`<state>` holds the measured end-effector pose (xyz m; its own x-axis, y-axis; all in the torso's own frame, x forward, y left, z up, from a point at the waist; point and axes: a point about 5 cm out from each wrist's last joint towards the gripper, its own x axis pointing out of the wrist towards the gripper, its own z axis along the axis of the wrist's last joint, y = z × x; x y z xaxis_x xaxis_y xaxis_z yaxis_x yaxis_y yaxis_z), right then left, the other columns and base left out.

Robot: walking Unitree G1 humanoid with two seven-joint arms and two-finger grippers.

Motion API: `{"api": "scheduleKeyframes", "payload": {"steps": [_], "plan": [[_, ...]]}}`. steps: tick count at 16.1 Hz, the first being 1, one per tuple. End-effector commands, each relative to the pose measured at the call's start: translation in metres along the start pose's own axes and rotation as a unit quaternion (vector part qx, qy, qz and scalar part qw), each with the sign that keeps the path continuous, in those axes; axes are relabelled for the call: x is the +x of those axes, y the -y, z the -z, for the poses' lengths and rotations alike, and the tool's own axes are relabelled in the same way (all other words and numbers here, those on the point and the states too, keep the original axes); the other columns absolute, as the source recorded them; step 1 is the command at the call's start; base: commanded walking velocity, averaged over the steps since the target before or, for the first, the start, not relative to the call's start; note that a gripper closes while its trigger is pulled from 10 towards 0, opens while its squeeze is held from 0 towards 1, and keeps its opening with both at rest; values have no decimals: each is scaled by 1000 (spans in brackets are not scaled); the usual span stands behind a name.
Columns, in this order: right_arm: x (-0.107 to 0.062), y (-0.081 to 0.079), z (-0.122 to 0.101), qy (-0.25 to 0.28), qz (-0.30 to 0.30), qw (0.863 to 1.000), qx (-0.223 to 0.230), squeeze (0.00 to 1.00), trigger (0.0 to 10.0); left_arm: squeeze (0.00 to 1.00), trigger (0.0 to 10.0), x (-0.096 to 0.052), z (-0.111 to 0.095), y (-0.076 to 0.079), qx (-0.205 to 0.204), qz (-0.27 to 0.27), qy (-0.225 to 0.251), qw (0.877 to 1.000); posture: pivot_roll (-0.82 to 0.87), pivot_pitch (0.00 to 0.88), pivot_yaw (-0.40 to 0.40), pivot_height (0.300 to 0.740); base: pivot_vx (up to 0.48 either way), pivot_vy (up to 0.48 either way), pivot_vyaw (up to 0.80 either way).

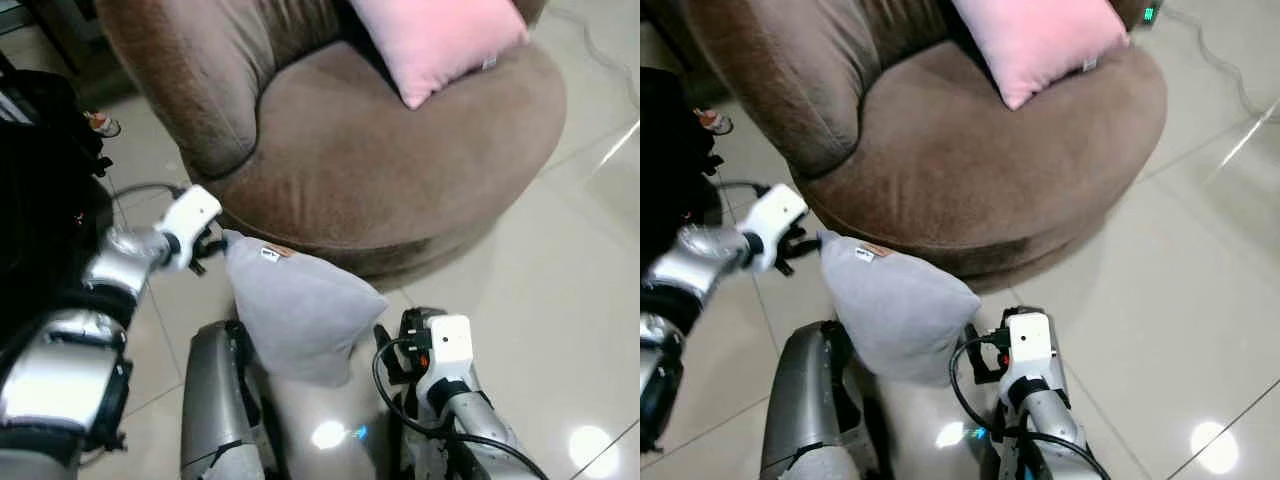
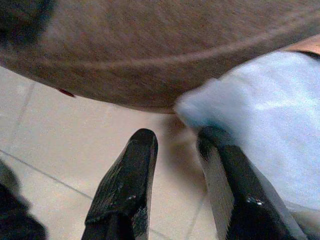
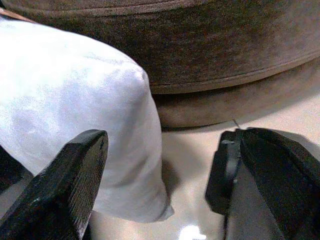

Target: Move the pillow to the sofa from floor

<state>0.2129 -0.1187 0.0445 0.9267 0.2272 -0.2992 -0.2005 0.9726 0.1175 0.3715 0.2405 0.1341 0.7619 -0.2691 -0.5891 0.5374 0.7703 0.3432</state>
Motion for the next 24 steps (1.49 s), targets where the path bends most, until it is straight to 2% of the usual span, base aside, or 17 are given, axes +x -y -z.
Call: {"api": "scheduleKeyframes", "payload": {"steps": [1,3,5,7,10,12,16,17,18,19,21,24], "plan": [[-11,0,18,-36,24,999,11,0,10000,0,10000,-3,6,-4,13,7,-26,1000,-180,316,146,472,0,0,0],[-17,-4,21,-37,36,998,21,0,10000,0,10000,0,1,-1,31,26,-31,999,-193,342,172,472,0,0,0],[-22,-5,23,-39,47,998,26,0,10000,0,10000,5,1,11,48,72,-43,995,-203,362,188,472,0,0,0],[-26,-4,25,-40,59,997,30,0,10000,0,10000,9,2,25,56,141,-56,987,-209,371,193,472,0,0,0],[-26,-4,24,-39,63,997,30,0,10000,0,10000,12,3,32,76,149,-60,984,-206,376,195,472,0,0,0],[-25,-5,22,-38,61,997,28,0,10000,0,10000,18,6,41,106,151,-69,980,-203,379,192,472,0,0,0],[-25,-4,21,-37,63,997,26,0,10000,0,10000,21,9,56,119,215,-81,966,-210,377,188,472,0,0,0],[-25,-4,21,-36,63,997,25,0,10000,0,10000,20,8,57,123,231,-81,962,-211,378,189,472,0,0,0],[-25,-4,21,-36,64,997,25,0,10000,0,10000,19,5,55,128,223,-74,964,-211,376,190,472,0,0,0],[-25,-3,21,-36,65,997,25,0,10000,1000,10000,18,3,52,134,216,-68,965,-209,375,190,472,0,0,0],[-25,-4,22,-38,64,997,25,0,10000,1000,10000,16,2,45,132,196,-60,970,-200,372,187,472,0,0,0],[-22,-4,21,-38,58,997,21,0,10000,1000,10000,14,-1,41,119,194,-54,972,-192,367,175,472,0,0,0]]}}
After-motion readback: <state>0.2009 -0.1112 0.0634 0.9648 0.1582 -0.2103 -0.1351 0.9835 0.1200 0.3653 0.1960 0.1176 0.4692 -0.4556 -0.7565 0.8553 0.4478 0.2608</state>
